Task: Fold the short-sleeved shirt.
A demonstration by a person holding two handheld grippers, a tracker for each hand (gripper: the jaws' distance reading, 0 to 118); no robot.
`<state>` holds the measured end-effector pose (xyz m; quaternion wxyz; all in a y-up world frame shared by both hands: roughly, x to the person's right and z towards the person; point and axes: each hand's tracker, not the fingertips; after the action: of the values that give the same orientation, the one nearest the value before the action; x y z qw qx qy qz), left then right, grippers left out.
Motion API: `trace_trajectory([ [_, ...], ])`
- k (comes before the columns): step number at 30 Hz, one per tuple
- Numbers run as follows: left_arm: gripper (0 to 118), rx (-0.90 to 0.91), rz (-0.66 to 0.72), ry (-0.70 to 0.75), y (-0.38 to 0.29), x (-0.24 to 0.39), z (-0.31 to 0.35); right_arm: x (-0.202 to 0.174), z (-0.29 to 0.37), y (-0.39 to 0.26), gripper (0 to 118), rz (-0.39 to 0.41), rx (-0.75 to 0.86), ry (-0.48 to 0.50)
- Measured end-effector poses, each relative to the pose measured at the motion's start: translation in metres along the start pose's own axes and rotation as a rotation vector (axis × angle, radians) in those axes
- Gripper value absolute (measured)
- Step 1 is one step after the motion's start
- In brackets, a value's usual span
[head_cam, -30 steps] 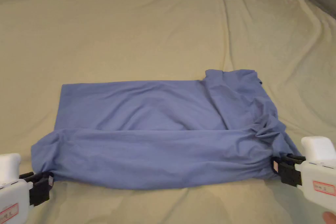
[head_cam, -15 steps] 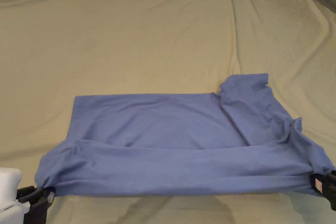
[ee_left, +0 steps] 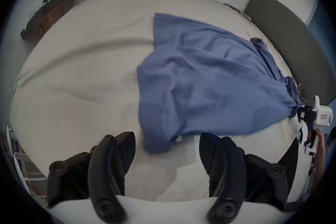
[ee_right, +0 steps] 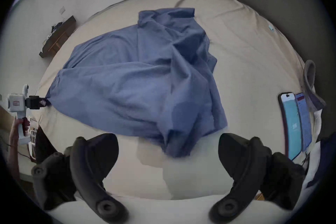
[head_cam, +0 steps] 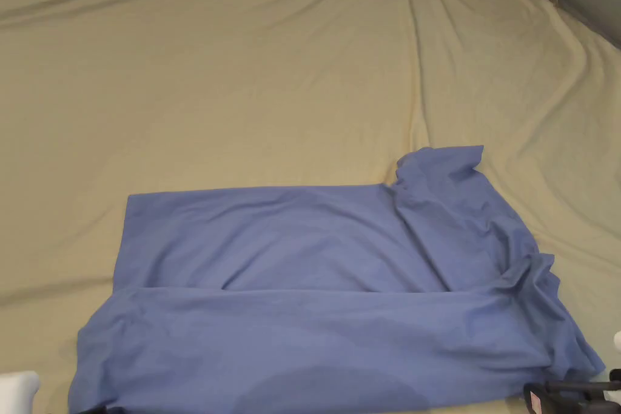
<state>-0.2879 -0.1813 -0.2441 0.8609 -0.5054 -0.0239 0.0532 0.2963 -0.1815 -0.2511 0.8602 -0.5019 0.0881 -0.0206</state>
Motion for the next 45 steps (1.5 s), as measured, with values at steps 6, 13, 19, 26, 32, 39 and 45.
trace_trajectory([
  [6,82,0.222,0.006,0.057,0.004,0.002,0.088,-0.026,0.067,0.01,114,0.022,0.148,-0.015],
  [13,0,0.427,-0.122,0.107,0.024,0.035,0.169,-0.063,0.117,0.028,3,0.076,0.369,-0.01],
  [19,0,0.453,-0.131,0.107,0.054,0.042,0.157,-0.061,0.107,0.033,3,0.067,0.359,0.024],
  [26,0,0.401,-0.131,0.041,0.172,0.036,0.078,-0.059,0.09,0.059,3,0.066,0.358,0.031],
  [32,51,0.198,0.014,-0.041,0.264,0.011,-0.057,-0.052,0.06,0.093,3,0.053,0.345,0.011],
  [39,86,-0.008,0.053,0.072,0.283,-0.004,-0.18,-0.046,0.02,0.118,3,0.054,0.297,-0.005],
  [45,25,0.023,-0.096,0.096,0.269,0.003,-0.195,-0.045,0.004,0.119,3,0.061,0.262,-0.006],
])
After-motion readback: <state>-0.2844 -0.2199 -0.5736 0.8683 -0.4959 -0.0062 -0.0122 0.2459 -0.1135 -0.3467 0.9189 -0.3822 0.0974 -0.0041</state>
